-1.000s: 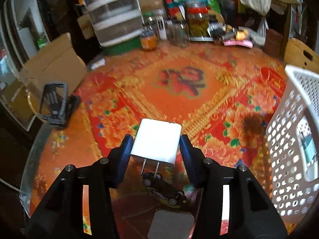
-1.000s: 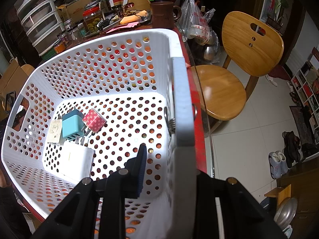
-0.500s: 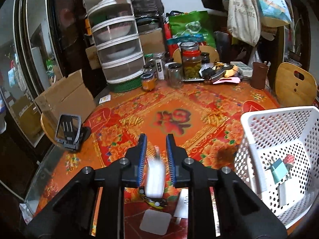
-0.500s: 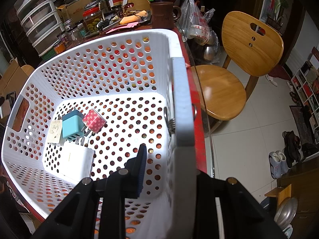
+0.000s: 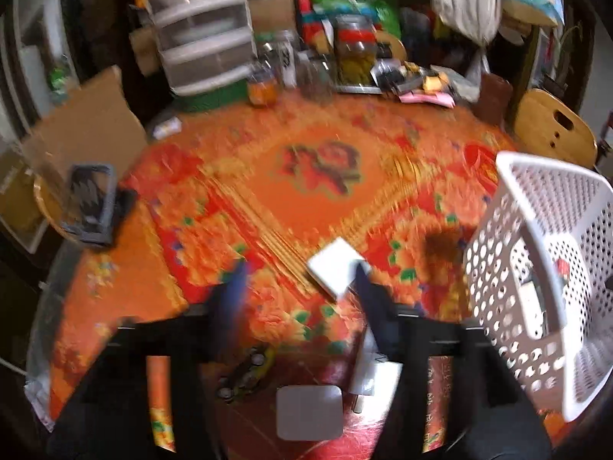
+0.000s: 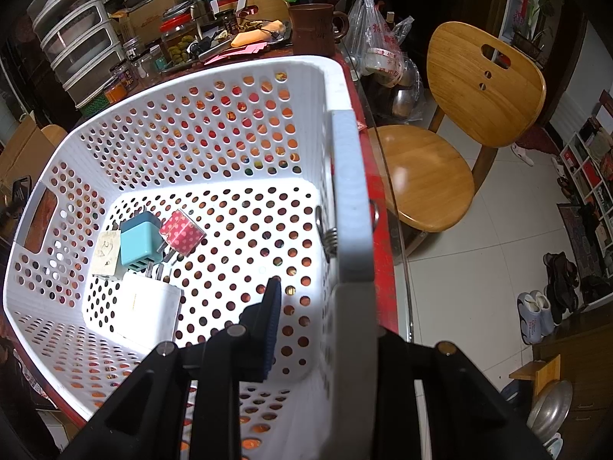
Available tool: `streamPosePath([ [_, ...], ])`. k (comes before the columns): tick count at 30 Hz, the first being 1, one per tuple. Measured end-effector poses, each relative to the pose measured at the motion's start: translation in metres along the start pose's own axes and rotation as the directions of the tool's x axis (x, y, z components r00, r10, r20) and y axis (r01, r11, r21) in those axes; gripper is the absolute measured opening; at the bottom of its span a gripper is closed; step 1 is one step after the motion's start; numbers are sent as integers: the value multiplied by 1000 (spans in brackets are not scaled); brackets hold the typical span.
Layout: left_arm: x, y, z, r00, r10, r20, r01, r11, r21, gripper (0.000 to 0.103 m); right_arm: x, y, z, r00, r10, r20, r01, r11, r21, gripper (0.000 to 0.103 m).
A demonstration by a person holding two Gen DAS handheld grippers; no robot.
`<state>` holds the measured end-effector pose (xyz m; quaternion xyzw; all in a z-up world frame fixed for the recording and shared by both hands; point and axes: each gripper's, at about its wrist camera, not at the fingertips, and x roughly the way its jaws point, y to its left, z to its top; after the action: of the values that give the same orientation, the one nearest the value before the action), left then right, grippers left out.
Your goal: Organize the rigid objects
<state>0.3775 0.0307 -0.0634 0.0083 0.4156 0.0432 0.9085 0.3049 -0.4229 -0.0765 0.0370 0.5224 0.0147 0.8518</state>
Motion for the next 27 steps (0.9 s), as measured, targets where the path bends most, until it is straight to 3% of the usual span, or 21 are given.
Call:
streamPosePath([
  [2, 12, 5, -3, 1000, -3, -13, 3, 1000, -6, 80, 0, 0, -1, 1000, 1, 1, -1, 1000, -1, 27],
  [4, 28, 9, -1, 998, -34, -48, 33, 999, -14, 97, 0, 0, -1, 1000, 2, 3, -2, 1000, -2, 27],
  [9, 72, -9, 2, 988, -19, -155, 27, 998, 50, 97, 0, 0, -2, 1000, 2, 3, -2, 1000, -2, 27],
  [11, 89, -19, 3, 982, 9, -189, 6, 997, 82, 93, 0, 0, -3, 1000, 2, 3, -2, 1000, -4, 27],
  [14, 104, -26, 5, 977, -1, -211, 17, 997, 77, 79, 1, 1, -2, 1000, 1, 1, -1, 1000, -5, 27],
  [16, 111, -27, 7, 973, -36, -229, 49, 997, 51, 59, 1, 1, -2, 1000, 1, 1, -1, 1000, -5, 27],
  [20, 112, -33, 6, 977, -6, -214, 21, 997, 68, 56, 1, 1, -2, 1000, 0, 0, 0, 1000, -7, 27],
  [25, 89, -28, 6, 991, 12, -137, -3, 998, 69, 56, 1, 1, -2, 1000, 0, 0, 0, 1000, -9, 28],
  [27, 73, -24, 7, 994, 63, -86, -57, 996, 75, 56, 1, 1, -2, 1000, -1, -1, 1, 1000, -10, 28],
])
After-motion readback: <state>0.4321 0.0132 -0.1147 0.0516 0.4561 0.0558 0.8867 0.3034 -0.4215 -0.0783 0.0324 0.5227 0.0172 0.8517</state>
